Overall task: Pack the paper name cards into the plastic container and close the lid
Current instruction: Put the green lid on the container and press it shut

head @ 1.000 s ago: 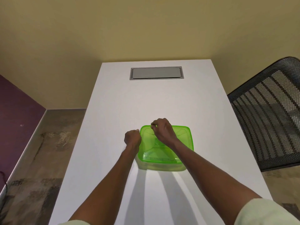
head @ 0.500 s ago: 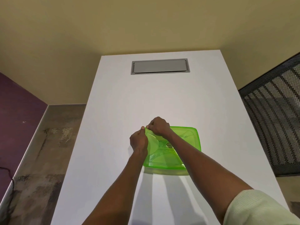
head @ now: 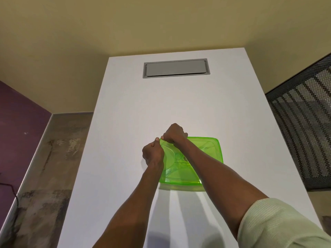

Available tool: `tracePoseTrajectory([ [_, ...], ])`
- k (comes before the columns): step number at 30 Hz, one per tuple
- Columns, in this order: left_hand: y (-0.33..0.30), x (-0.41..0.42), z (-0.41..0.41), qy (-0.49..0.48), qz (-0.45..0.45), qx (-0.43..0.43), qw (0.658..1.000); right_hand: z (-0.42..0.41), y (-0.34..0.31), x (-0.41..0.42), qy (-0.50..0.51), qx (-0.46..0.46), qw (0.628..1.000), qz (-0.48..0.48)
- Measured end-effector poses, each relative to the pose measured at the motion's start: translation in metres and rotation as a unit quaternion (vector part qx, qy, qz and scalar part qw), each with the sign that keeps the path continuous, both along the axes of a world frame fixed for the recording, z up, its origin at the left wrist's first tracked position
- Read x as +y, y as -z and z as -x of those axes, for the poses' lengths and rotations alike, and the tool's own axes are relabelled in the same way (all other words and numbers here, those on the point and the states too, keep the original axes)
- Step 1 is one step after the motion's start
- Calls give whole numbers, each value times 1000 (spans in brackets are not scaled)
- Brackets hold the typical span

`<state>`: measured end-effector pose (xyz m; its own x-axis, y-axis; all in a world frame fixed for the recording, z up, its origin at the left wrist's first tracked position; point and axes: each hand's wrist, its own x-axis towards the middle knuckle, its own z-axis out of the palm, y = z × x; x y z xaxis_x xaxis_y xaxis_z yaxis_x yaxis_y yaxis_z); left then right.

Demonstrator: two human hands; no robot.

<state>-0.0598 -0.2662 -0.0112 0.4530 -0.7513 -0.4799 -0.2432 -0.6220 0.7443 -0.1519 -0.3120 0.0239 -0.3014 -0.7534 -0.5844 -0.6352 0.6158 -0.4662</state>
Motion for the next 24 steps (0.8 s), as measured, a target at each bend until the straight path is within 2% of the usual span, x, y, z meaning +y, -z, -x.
tracePoseTrajectory([
  [7, -5, 2, 0, 20, 9, 3, 1000, 4, 1, 11, -32, -24, 998, 46],
  [13, -15, 5, -7, 26, 3, 49, 998, 17, -10, 31, -45, -73, 984, 154],
  [19, -39, 11, -1, 59, 40, -51, 996, 45, -22, 49, -15, -38, 976, 212],
  [24, -61, 32, 31, 165, 117, -86, 975, 71, -23, 71, 8, 6, 974, 227],
])
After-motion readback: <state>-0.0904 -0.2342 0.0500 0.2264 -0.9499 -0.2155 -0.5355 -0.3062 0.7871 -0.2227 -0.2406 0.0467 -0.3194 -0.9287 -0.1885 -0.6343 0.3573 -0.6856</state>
